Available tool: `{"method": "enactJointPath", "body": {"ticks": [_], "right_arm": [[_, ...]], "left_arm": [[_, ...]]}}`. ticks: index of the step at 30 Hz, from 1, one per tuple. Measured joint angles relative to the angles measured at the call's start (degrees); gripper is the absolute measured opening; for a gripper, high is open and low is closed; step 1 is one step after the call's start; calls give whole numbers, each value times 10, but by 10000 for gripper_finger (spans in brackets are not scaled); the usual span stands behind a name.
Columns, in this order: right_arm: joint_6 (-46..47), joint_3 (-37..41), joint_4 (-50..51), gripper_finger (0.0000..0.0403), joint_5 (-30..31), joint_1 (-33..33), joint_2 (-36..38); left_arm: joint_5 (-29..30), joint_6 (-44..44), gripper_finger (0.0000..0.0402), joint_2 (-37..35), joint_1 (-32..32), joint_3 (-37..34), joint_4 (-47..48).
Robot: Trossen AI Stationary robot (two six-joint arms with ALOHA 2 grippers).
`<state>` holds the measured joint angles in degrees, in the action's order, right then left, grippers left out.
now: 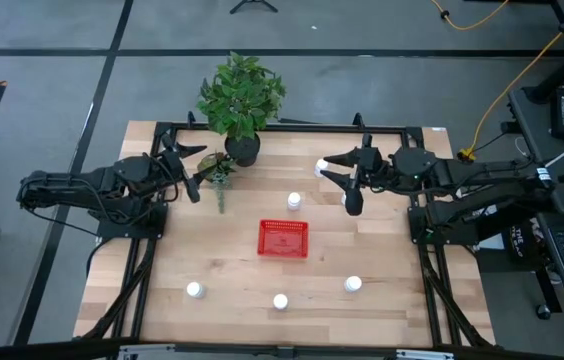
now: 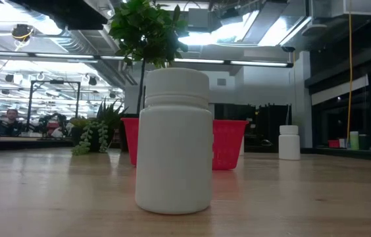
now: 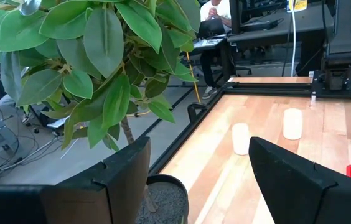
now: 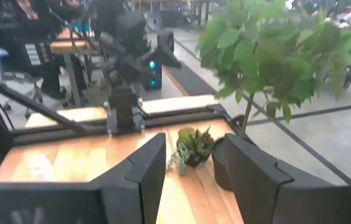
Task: Pick and place pill bottles into a basket
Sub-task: Put the white medicine bottle into the red basket
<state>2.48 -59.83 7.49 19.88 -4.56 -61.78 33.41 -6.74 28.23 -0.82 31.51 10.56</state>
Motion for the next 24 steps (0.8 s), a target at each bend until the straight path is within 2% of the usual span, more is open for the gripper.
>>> {"method": "enactJointPath", "body": {"ticks": [11,24], "right_arm": [[-28,0,103,163,0,2,0],[-78,0,73,163,0,2,2]], "left_arm": [[0,0,267,0,0,0,0],[0,0,267,0,0,0,0]]}}
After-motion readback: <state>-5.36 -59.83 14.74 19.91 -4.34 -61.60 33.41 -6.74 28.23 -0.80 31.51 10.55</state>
